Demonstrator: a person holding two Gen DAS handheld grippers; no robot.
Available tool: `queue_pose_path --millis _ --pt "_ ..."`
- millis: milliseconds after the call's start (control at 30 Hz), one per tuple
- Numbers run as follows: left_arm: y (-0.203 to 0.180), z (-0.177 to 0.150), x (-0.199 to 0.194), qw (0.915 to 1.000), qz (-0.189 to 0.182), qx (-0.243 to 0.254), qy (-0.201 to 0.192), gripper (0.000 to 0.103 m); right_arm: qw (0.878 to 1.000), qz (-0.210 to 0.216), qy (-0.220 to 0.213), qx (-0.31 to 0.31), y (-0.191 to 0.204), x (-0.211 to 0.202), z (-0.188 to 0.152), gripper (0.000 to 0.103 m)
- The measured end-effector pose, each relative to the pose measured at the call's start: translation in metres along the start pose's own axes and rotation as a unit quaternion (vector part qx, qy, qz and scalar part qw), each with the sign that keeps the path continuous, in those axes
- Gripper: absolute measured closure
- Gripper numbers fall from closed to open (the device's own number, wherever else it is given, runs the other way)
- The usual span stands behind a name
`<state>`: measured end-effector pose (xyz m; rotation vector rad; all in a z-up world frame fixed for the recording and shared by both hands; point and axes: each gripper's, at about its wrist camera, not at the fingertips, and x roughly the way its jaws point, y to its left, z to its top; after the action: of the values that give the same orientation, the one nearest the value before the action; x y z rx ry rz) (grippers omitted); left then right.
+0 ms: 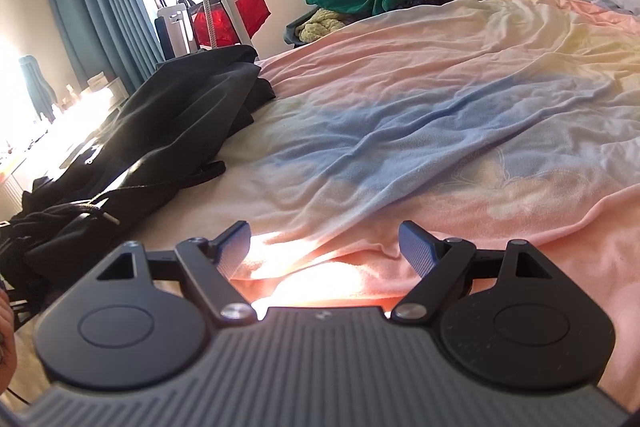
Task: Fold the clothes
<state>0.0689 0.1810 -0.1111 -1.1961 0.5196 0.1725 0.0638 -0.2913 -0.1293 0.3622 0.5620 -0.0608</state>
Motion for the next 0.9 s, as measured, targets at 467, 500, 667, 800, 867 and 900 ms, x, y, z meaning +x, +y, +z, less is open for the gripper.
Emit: queue_pose_path --millis 467,500,667,800,867,900 --pt "-0.057 0.065 -0.064 0.9857 0.085 0.128 -0.068 0.089 0.998 0.015 -0.026 0.047 -0.021 -0.004 0.013 0.02" --pt "-0.054 0.073 -0.063 0.9855 0.088 0.132 -0.059 0.089 0.998 0.019 -0.024 0.054 -0.023 -0.003 0.013 0.02" --pt "-0.047 0.085 -0.071 0.9879 0.069 0.132 -0.042 0.086 0.995 0.054 -0.013 0.088 -0.03 0.0 0.014 0.02" --pt "-0.043 0.079 -0.055 0.9845 0.076 0.152 -0.042 0.085 0.994 0.069 -0.022 0.087 -0.026 -0.001 0.015 0.02" --pt "-0.04 0.078 -0.051 0.9838 0.079 0.156 -0.039 0.084 0.993 0.077 -0.025 0.083 -0.023 -0.001 0.014 0.02" --pt "-0.039 0.08 -0.048 0.9829 0.081 0.161 -0.038 0.084 0.993 0.081 -0.024 0.08 -0.022 -0.001 0.014 0.023"
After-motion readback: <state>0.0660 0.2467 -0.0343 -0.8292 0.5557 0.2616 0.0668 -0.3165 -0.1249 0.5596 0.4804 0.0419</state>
